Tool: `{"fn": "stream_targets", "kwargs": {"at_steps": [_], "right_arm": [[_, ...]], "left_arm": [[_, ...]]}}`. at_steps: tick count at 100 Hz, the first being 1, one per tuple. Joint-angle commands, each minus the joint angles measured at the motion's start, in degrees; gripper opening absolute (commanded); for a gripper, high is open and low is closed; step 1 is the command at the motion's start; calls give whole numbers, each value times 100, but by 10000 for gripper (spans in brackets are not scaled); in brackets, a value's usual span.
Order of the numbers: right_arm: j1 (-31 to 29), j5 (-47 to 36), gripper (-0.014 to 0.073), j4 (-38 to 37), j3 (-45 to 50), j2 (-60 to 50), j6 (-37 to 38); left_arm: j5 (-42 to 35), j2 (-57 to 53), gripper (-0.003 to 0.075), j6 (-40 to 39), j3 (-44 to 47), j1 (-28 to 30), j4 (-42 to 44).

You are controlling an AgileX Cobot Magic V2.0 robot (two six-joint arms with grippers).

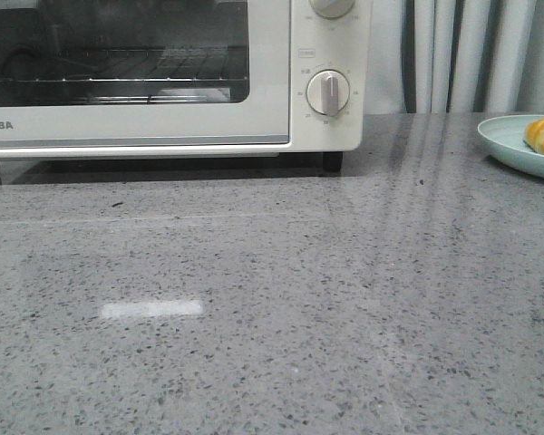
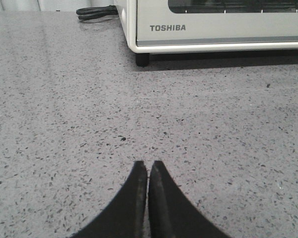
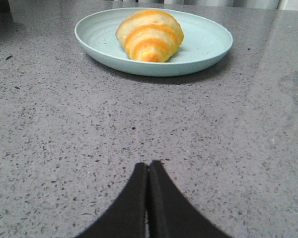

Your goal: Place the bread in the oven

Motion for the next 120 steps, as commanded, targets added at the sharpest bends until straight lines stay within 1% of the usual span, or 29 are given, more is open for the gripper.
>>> {"fn": "stream_targets", "kwargs": {"at_steps": [1, 4, 12, 26, 35, 38, 40, 46, 52, 58, 64, 68, 72, 76, 81, 85, 91, 96, 101, 105, 111, 120], "right_arm": [[-32, -516, -58, -190, 73, -118, -56], [-32, -757, -58, -191, 73, -118, -56], [-32, -1766, -58, -191, 73, -118, -56], [-32, -3364, -58, -106, 73, -118, -44], [-32, -4361, -58, 382, 73, -118, 437], [-32, -4603, -58, 505, 73, -118, 598], [-32, -4725, -58, 556, 73, -118, 690], [-32, -4641, -57, 845, 47, -118, 700], [-32, -4038, -57, 1437, -25, -118, 711], [-32, -3470, -57, 2256, -95, -118, 711], [-32, -3198, -57, 2860, -119, -118, 711], [-32, -3165, -57, 3136, -141, -118, 711], [-32, -3074, -57, 3190, -220, -118, 711], [-32, -2932, -57, 3164, -358, -118, 659], [-32, -2495, -57, 3003, -604, -92, 562], [-32, -1975, -57, 2698, -866, -36, 556], [-32, -1150, -57, 2000, -1251, 124, 556], [-32, -606, -57, 1517, -1581, 309, 556], [-32, -252, -58, 1098, -1910, 548, 556], [-32, -83, -57, 810, -2087, 776, 553], [-32, -57, -57, 542, -2334, 1103, 543], [-32, -218, -58, 421, -2615, 1643, 543]], "left_arm": [[-380, -179, -21, -18, 137, 16, -26], [-455, -179, -21, -18, 137, 16, -113], [-824, -179, -21, -18, 137, 16, -559], [-1671, -179, -21, -18, 137, 16, -2204], [-2036, -179, -21, -18, 126, 16, -3493], [-2078, -179, -21, -18, 126, 16, -4057], [-2113, -179, -21, -18, 126, 16, -4277], [-2176, -179, -21, -18, 126, 16, -5181], [-2208, -179, -21, -18, 126, 16, -5916], [-2208, -179, -21, -18, 126, 16, -6374], [-2208, -179, -21, -18, 118, 16, -6640], [-2208, -179, -21, -18, 93, 16, -6671], [-2208, -179, -21, 5, 39, 16, -6586], [-2169, -179, -21, 54, -49, 1, -6316], [-2035, -165, -21, 249, -295, -44, -5824], [-1839, -103, -22, 472, -510, -87, -5340], [-1444, 70, -22, 757, -983, -159, -4668], [-1104, 380, -22, 898, -1396, -221, -4083], [-801, 761, -22, 924, -1824, -257, -3429], [-575, 1080, -22, 933, -2184, -287, -3082], [-352, 1690, -21, 1023, -2635, -287, -2674], [-267, 2564, -21, 1401, -3268, -287, -2555]]}}
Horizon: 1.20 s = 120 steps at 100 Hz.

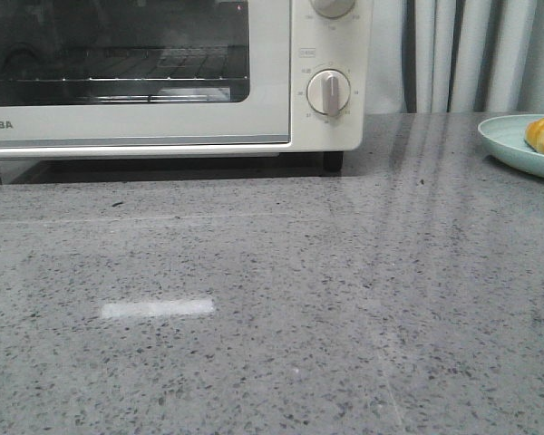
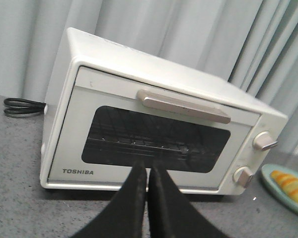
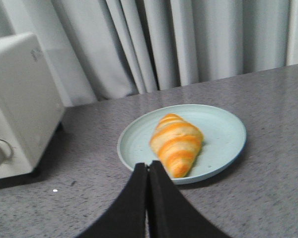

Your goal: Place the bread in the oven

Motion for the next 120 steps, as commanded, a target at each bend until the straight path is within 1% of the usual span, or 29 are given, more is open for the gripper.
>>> {"fn": "stream_targets", "kwargs": {"at_steps": [1, 13, 27, 38, 52, 67, 79, 90, 106, 120], "right_arm": [[-32, -406, -58, -283, -437, 552, -82], [48, -547, -58, -283, -682, 1039, -82], [298, -519, -58, -283, -737, 1062, -82], [457, -393, -58, -289, -737, 1062, -82], [690, -392, -58, -551, -737, 1062, -82], [892, -392, -58, -664, -737, 1062, -82], [1059, -392, -58, -796, -737, 1062, -82], [1216, -392, -58, -922, -737, 1062, -82], [1391, -353, -58, -1037, -737, 1062, -82], [1393, -338, -58, -1049, -737, 1062, -82]], "left_arm": [[-125, 841, -21, 355, -739, -45, 233], [-221, 1682, -21, 533, -1400, -186, 233], [-537, 2295, -21, 548, -1879, -679, 266], [-611, 2812, -21, 643, -2174, -1057, 354], [-659, 3389, -21, 827, -2532, -1358, 354], [-693, 3944, -21, 827, -2814, -1392, 354], [-893, 4262, -21, 827, -2853, -1392, 354], [-1088, 4457, -21, 827, -2857, -1392, 354], [-1122, 4633, -21, 827, -2857, -1392, 354], [-1252, 4773, -21, 827, -2857, -1392, 354]]}}
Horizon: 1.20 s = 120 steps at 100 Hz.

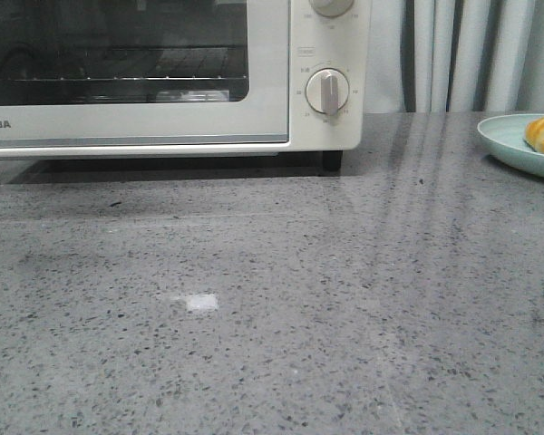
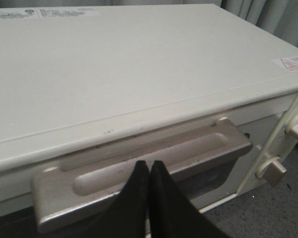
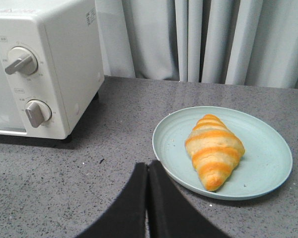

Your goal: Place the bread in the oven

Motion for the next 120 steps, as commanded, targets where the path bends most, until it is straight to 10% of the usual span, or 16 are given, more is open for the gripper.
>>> {"fn": "stream_targets", "kwargs": {"at_steps": [1, 120], "right_arm": [[13, -378, -58, -122, -203, 89, -39], [13, -297, -58, -122, -203, 98, -39]], "left_arm": [[-509, 7, -21, -2, -217, -36, -47], [42, 81, -21, -2, -217, -36, 202]]}}
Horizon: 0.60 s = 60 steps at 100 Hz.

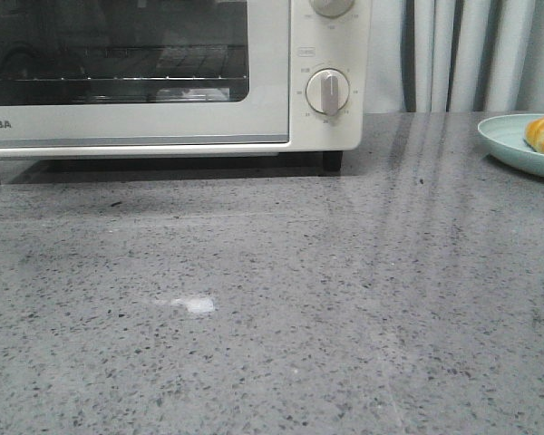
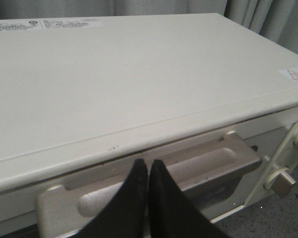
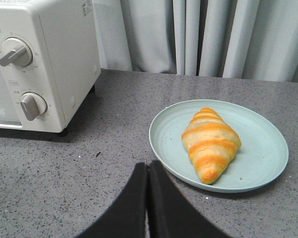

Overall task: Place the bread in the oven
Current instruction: 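Pull the oven door down and open with the left gripper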

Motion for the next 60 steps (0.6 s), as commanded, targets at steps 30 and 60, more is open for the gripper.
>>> {"fn": "stream_targets", "kwargs": {"at_steps": [30, 60], "right_arm": [[8, -786, -58, -38, -203, 98, -39], [8, -1431, -58, -27, -203, 98, -39]], "left_arm": [[1888, -256, -21, -11, -130, 3, 492], [2459, -706, -21, -11, 581, 3, 196]]}}
